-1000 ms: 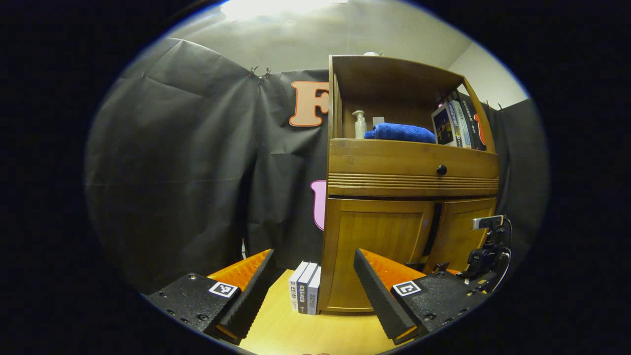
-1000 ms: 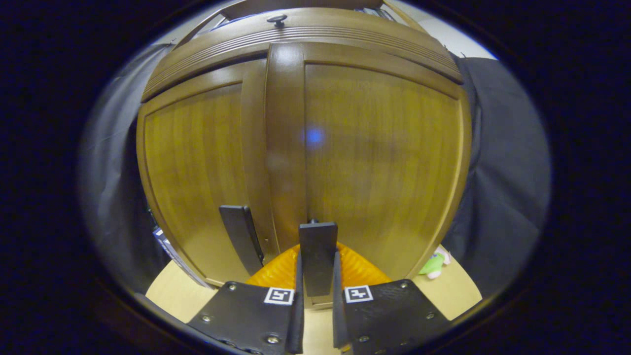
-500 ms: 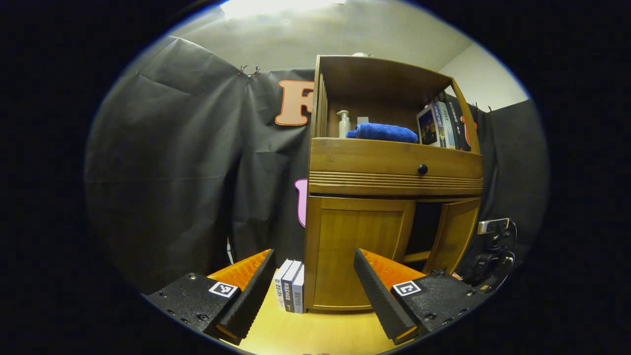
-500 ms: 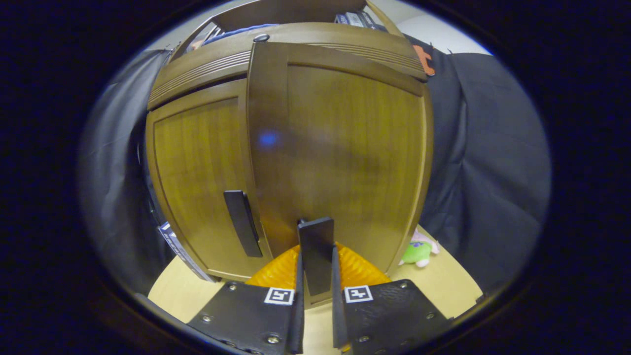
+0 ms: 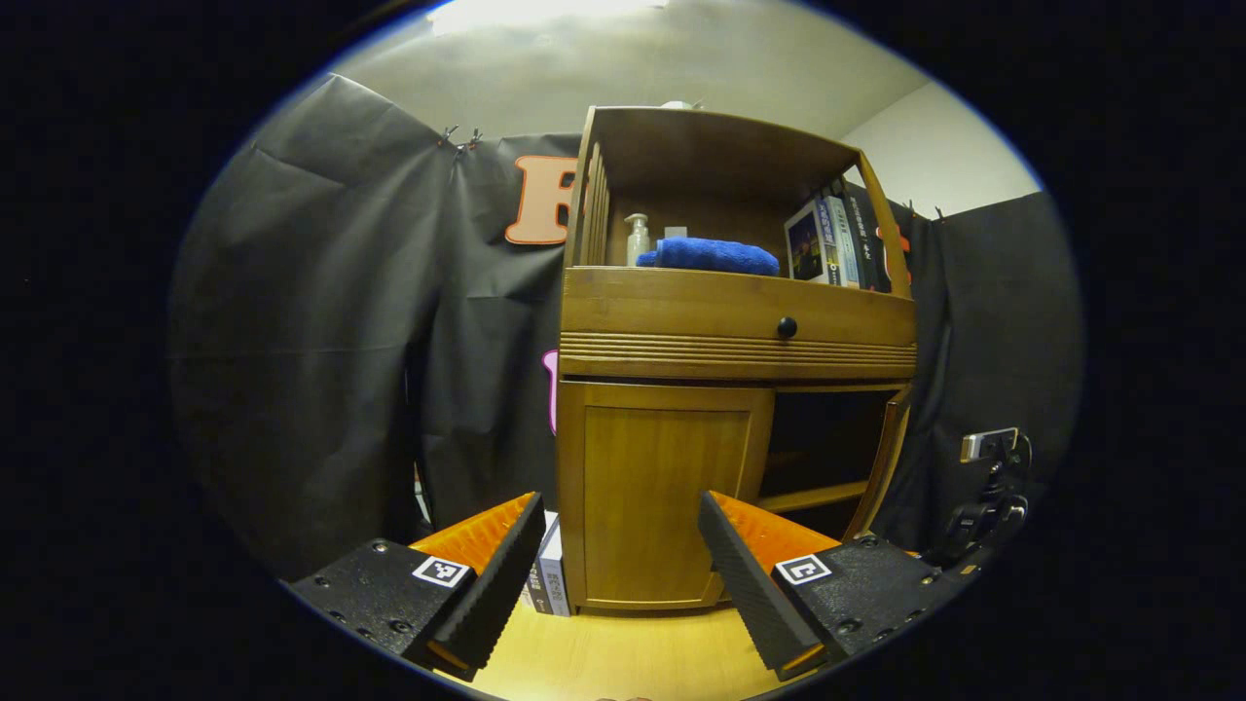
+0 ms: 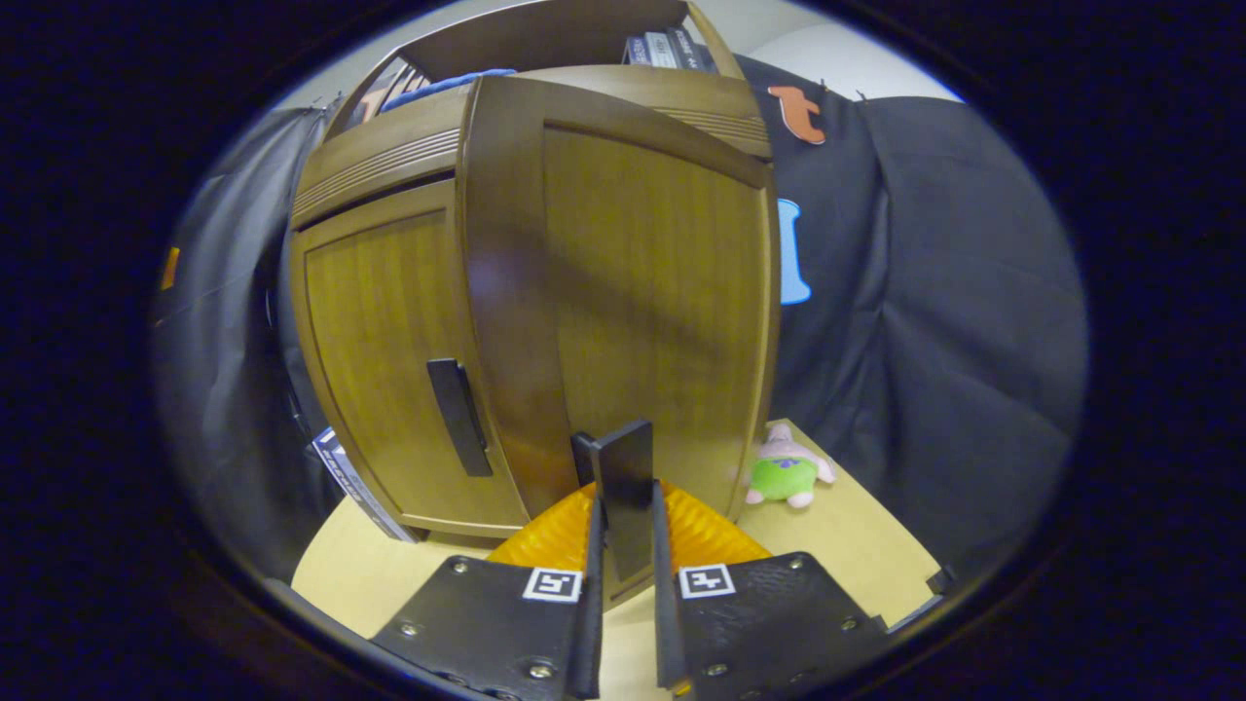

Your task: Open the right door of the double-door shoe cabinet with the right hand, and open the left door with the left hand.

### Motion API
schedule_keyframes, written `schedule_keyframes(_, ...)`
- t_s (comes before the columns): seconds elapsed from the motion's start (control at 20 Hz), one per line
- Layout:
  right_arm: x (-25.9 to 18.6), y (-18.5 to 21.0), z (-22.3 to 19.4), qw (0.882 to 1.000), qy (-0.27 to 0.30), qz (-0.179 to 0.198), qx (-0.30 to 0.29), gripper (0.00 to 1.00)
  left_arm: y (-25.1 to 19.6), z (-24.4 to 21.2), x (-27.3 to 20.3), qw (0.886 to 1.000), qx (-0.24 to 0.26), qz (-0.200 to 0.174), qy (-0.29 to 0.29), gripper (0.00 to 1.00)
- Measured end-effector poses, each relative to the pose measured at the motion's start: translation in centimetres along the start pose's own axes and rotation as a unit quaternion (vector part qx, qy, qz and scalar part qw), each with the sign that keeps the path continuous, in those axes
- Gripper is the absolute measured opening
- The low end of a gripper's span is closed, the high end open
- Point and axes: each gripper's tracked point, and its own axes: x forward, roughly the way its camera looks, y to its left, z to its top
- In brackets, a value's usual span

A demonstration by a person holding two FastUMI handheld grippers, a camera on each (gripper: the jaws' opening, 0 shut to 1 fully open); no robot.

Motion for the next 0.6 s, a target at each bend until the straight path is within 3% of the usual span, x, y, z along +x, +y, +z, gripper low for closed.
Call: schedule_keyframes(0.6, -0.1, -0.1, 0.3, 0.999, 0.006, -0.036, 0.021, 0.22, -4.5, -1.3, 0.6, 0.998, -0.012, -0.061, 0.015, 0.97)
